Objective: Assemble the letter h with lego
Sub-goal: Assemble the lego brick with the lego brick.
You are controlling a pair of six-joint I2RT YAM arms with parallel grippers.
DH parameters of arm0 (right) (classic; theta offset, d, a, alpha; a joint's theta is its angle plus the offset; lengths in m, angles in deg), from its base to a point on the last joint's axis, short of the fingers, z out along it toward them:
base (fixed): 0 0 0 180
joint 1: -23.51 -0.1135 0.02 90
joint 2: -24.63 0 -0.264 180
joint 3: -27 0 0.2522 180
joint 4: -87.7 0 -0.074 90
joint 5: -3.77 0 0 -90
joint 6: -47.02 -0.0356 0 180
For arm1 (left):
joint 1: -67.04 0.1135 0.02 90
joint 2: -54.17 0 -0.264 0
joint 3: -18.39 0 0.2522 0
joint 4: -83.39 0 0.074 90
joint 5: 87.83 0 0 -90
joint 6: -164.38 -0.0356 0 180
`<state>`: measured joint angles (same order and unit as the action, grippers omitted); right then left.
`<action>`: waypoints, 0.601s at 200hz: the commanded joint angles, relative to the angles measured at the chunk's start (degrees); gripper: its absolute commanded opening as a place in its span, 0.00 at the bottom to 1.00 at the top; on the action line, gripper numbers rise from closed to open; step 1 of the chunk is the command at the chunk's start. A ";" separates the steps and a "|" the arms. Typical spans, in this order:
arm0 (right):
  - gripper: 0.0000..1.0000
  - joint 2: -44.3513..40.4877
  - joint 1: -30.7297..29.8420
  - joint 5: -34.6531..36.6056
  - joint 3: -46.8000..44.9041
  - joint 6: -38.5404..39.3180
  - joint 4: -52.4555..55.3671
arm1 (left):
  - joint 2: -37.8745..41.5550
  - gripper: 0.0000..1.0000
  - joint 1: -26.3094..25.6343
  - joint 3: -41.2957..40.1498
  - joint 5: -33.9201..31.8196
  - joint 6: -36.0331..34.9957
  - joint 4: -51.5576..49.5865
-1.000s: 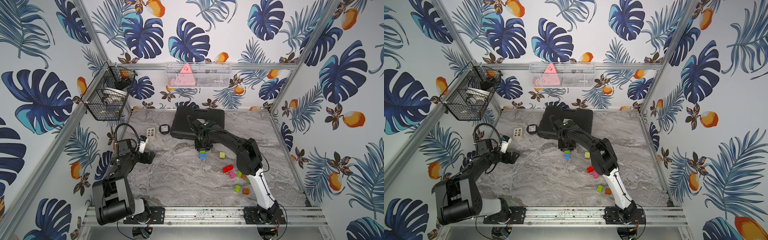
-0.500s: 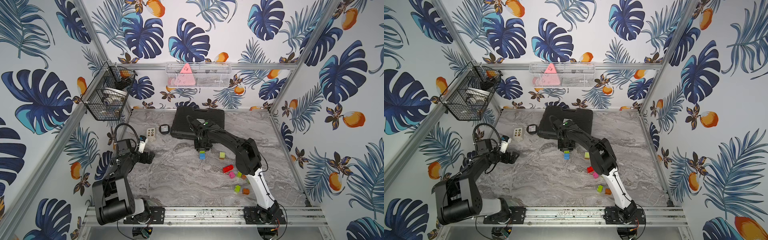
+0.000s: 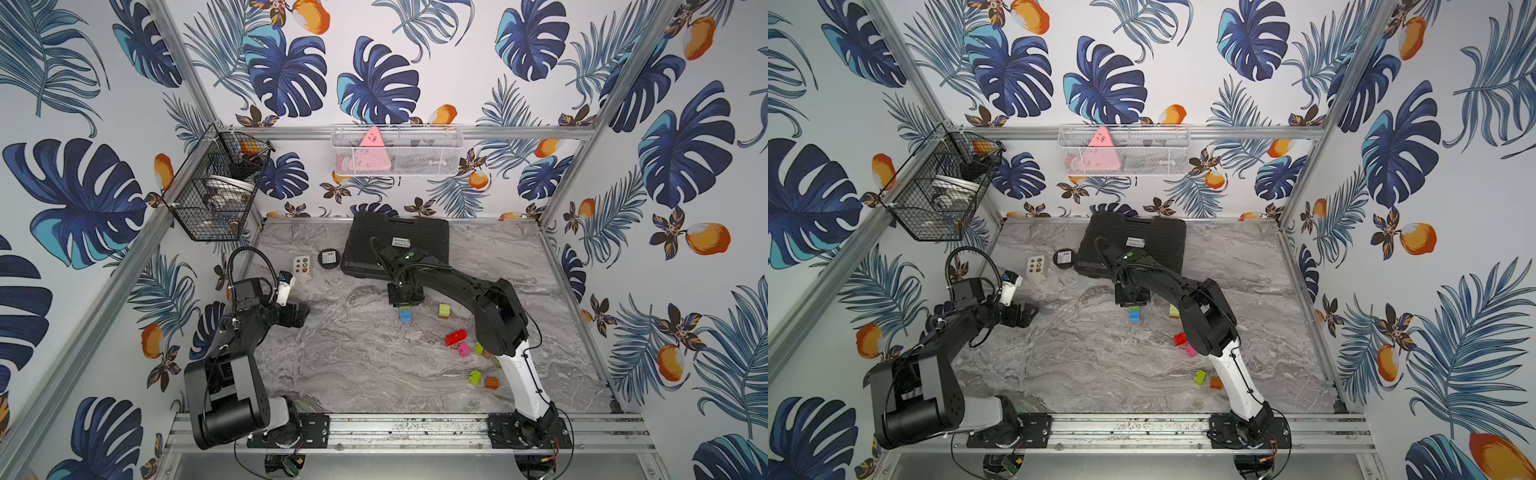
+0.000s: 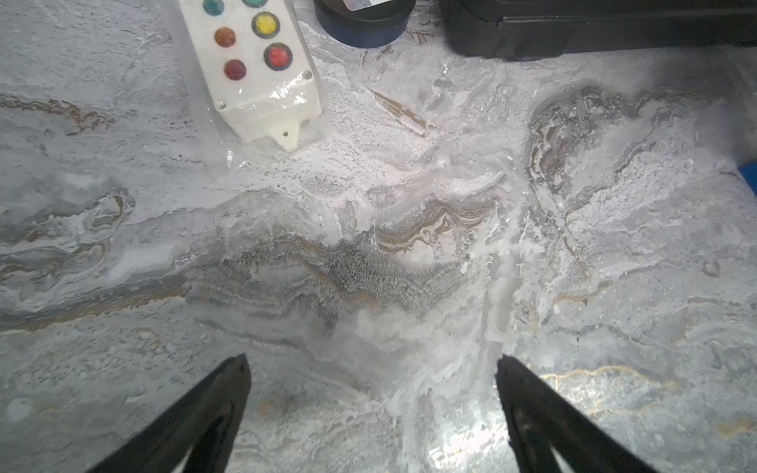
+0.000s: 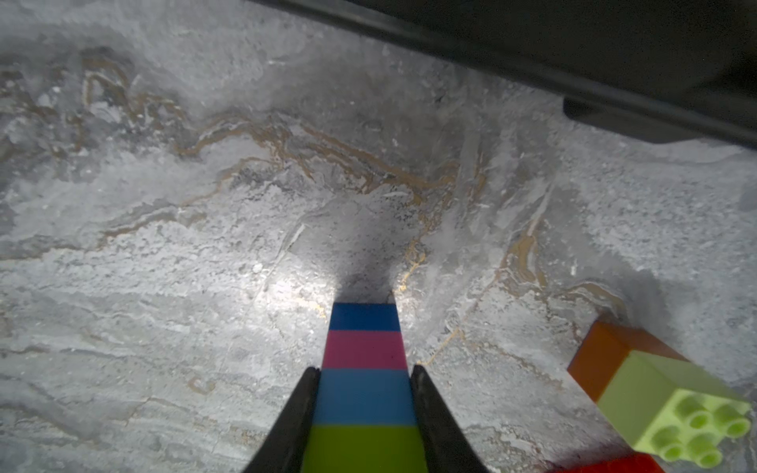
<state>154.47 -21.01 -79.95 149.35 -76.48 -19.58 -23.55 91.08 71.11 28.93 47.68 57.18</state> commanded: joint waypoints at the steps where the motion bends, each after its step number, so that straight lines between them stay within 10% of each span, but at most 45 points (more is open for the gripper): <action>1: 0.21 2.47 0.28 -4.49 -5.45 -1.60 1.05 | 0.20 0.99 0.14 0.25 0.66 0.08 0.05; 120: 0.20 -2.23 0.81 -2.46 1.69 1.23 7.32 | -0.09 0.99 0.50 0.57 1.01 0.13 -0.25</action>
<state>153.46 -20.20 -82.42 148.72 -76.57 -19.69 -23.61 91.40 71.16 28.98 47.68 57.12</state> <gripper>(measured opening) 0.357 0.990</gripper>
